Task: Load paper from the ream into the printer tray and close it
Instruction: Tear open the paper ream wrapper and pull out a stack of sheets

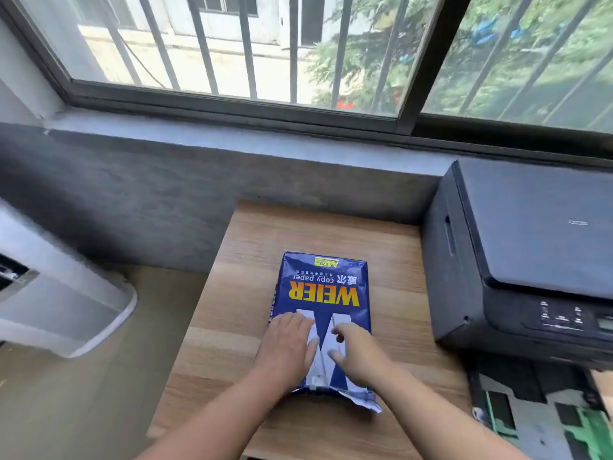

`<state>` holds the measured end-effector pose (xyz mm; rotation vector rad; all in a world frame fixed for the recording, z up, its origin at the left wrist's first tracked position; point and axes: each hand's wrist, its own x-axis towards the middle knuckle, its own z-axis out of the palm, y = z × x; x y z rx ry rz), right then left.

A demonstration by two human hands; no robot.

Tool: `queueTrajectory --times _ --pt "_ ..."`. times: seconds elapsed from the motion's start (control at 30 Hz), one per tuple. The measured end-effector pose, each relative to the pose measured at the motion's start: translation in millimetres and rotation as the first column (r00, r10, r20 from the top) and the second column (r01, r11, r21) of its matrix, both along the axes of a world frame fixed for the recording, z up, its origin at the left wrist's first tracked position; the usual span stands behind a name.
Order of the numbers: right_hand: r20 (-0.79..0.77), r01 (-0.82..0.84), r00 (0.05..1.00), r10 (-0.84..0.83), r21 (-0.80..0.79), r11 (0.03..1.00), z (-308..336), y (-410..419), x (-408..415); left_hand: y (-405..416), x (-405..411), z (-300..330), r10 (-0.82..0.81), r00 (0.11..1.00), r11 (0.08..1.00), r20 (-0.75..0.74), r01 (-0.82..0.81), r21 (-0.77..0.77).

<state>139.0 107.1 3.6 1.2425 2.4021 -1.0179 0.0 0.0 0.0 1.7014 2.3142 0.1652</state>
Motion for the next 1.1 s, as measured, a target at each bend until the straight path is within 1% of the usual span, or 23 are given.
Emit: queueTrajectory --times 0.07,0.1,0.17,0.2,0.23,0.3,0.37,0.43,0.5,0.6,0.7,0.77,0.83,0.93,1.1 --pt "0.031 0.003 1.0 -0.003 -0.02 1.0 -15.1 -4.2 -10.3 4.3 0.5 -14.0 -0.028 0.998 0.999 0.054 0.03 -0.036" --pt "0.042 -0.002 0.999 0.003 -0.042 0.999 -23.0 -9.1 -14.0 2.6 0.7 -26.5 -0.053 0.997 0.999 0.057 0.053 -0.009" --pt "0.061 0.012 0.998 -0.007 -0.083 0.996 -38.3 -21.1 -18.0 -2.4 -2.2 -41.9 -0.103 0.994 0.993 0.046 0.105 -0.051" --pt "0.072 0.029 0.997 -0.023 -0.087 0.996 -46.3 -27.4 -17.8 -6.1 -4.2 -49.8 -0.119 0.991 0.987 0.057 0.124 -0.103" --pt "0.078 0.049 0.996 -0.043 -0.075 0.996 -56.3 -32.2 -15.9 -10.3 -4.7 -56.9 -0.126 0.991 0.984 0.045 0.13 -0.122" --pt "0.047 0.105 0.994 -0.102 -0.057 0.993 -69.9 -41.5 -12.6 -17.8 -5.3 -64.3 -0.158 0.98 0.975 0.123 0.175 -0.138" --pt "-0.004 0.182 0.983 -0.182 -0.04 0.982 -75.1 -48.7 -15.3 -19.5 -5.7 -67.3 -0.164 0.971 0.96 0.175 0.198 -0.199" --pt "-0.055 0.26 0.964 -0.258 0.019 0.965 -76.2 -54.6 -22.8 -18.8 -6.1 -66.5 -0.154 0.971 0.956 0.183 0.193 -0.22" --pt "-0.082 0.277 0.96 -0.268 0.129 0.952 -78.9 -61.7 -31.9 -19.8 -6.6 -70.1 -0.136 0.969 0.965 0.206 0.177 -0.196" --pt "-0.095 0.288 0.957 -0.275 0.187 0.939 -81.5 -74.1 -41.7 -23.3 -10.9 -74.9 -0.133 0.961 0.968 0.242 0.178 -0.174" --pt "-0.123 0.365 0.929 -0.35 0.137 0.921 -83.3 -80.1 -42.3 -25.0 -12.4 -77.9 -0.122 0.958 0.971 0.26 0.169 -0.167" --pt "-0.151 0.449 0.888 -0.435 0.074 0.89 -82.6 -75.8 -41.8 -25.5 -12.0 -80.0 -0.129 0.959 0.971 0.252 0.174 -0.163" --pt "-0.146 0.515 0.85 -0.506 0.032 0.857 -82.6 -68.0 -41.5 -26.9 -12.1 -80.7 -0.143 0.96 0.971 0.242 0.184 -0.155" --pt "-0.112 0.498 0.864 -0.491 0.036 0.867 -85.6 -60.6 -42.3 -27.6 -14.1 -80.8 -0.15 0.955 0.969 0.257 0.194 -0.153" --pt "-0.127 0.439 0.892 -0.434 0.01 0.898 -94.1 -58.8 -37.6 -28.5 -14.1 -84.2 -0.149 0.953 0.971 0.264 0.192 -0.142"
